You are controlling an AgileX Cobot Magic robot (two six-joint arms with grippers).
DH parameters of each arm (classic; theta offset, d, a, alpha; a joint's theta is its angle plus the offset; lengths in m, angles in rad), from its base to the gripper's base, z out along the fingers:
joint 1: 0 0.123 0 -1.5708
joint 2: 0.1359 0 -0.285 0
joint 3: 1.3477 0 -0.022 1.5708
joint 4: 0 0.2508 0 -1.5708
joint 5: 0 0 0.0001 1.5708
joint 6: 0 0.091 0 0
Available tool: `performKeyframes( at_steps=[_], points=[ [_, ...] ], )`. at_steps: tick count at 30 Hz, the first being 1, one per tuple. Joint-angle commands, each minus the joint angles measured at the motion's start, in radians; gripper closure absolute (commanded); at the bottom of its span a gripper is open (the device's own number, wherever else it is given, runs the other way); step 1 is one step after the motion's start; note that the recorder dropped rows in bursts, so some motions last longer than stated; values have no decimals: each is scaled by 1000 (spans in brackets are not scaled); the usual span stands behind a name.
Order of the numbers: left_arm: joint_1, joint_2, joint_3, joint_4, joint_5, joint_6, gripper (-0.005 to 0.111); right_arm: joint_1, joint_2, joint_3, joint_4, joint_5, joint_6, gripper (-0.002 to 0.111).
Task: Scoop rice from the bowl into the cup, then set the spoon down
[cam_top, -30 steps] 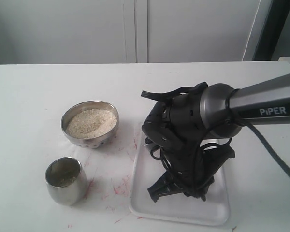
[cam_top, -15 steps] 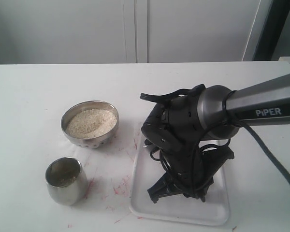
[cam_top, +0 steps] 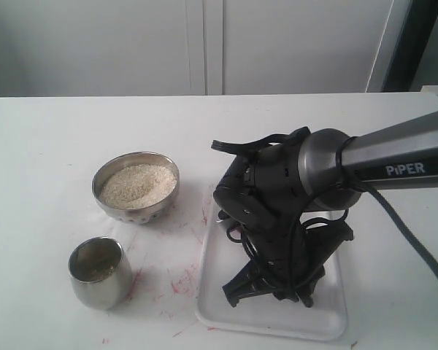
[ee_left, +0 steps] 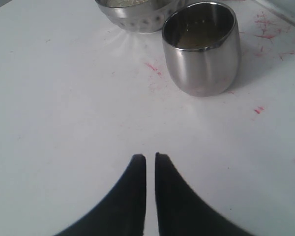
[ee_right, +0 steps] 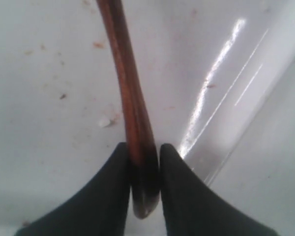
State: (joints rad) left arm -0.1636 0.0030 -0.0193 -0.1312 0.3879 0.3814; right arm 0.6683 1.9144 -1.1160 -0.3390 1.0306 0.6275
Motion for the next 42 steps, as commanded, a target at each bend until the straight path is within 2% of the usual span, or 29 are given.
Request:
performKeyframes(
  at_steps=[1, 17, 27, 37, 42],
  points=[
    [-5, -3, 7, -9, 25, 0, 92, -11, 1, 0, 1, 2, 5, 78],
    [-5, -3, 7, -9, 25, 0, 92, -11, -9, -22, 30, 6, 5, 77],
    [-5, -3, 7, -9, 25, 0, 92, -11, -172, -27, 26, -33, 4, 77],
    [-5, -3, 7, -9, 25, 0, 92, 3, -374, -27, 61, -189, -82, 85],
    [-5, -3, 7, -9, 25, 0, 92, 48, -472, -27, 67, -292, -82, 89]
  ],
)
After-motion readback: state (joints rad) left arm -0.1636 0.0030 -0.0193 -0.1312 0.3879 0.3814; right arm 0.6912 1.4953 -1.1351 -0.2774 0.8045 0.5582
